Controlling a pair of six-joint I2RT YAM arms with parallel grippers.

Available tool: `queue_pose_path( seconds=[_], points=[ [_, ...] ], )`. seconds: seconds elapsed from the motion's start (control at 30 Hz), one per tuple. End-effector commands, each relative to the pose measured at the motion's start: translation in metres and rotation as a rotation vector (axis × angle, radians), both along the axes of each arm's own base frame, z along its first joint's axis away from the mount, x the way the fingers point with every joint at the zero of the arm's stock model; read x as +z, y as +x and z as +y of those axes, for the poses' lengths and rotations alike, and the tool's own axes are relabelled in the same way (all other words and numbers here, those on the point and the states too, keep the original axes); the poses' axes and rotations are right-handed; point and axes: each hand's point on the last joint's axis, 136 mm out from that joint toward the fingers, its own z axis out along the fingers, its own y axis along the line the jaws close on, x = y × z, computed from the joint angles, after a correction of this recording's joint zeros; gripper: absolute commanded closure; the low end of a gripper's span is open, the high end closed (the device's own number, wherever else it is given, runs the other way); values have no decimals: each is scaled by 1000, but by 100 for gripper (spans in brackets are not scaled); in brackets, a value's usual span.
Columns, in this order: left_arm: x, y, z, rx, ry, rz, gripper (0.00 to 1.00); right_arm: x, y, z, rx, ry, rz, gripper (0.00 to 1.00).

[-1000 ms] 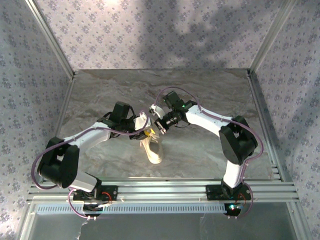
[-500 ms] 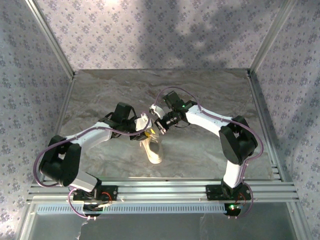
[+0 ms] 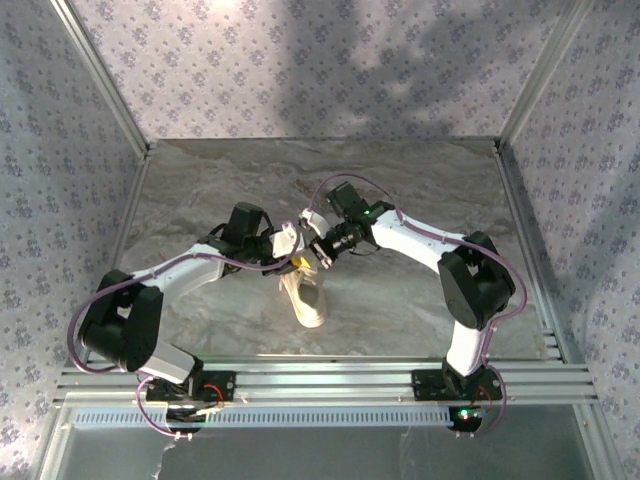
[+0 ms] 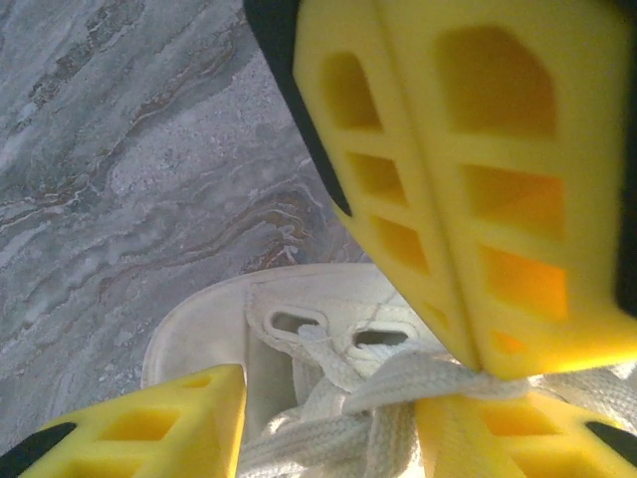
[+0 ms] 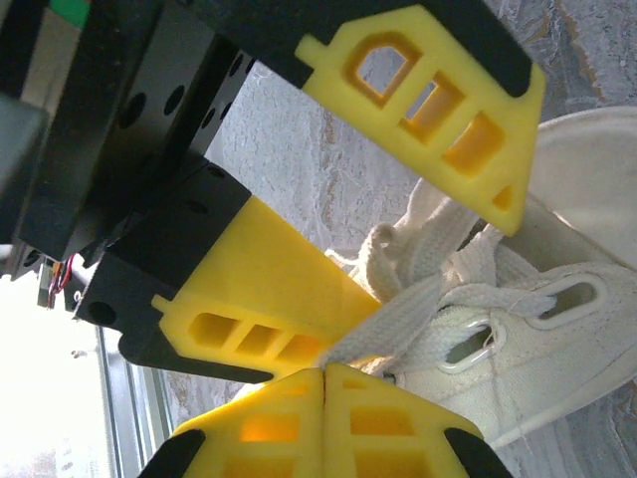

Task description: Tie the shoes

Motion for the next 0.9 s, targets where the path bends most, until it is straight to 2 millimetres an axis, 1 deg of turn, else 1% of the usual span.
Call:
queue_pose_path(
  seconds=[0.0,0.2,0.27,0.3,0.4,0.43,0.53,0.63,0.77,0.87],
  points=[
    [-3,0,-6,-15,-21,-5,54,10,-7,-2,22,25,11,100],
    [-5,-1,-7,-18,-18,-8,56,10,-5,-3,13,33,17,100],
    [-4,-2,-6,-17,-22,-14,59,10,-6,-3,12,36,24,100],
    [-5,-2,-6,-17,-23,-17,61,10,-6,-3,10,39,27,100],
    [-2,-4,-7,-17,-30,-39,76,11,-4,-4,1,48,38,100],
    [-1,-4,-8,-17,-33,-50,79,12,-3,-4,-2,52,38,99],
    [0,-6,-9,-20,-39,-57,84,16,0,-5,-13,67,41,90],
    [0,-8,-9,-20,-38,-67,87,22,2,-7,-25,87,41,75],
    [0,-10,-8,-17,-37,-75,89,29,8,-15,-58,118,40,63],
    [1,-11,-8,-16,-36,-86,91,30,17,-25,-110,133,55,62]
  ],
)
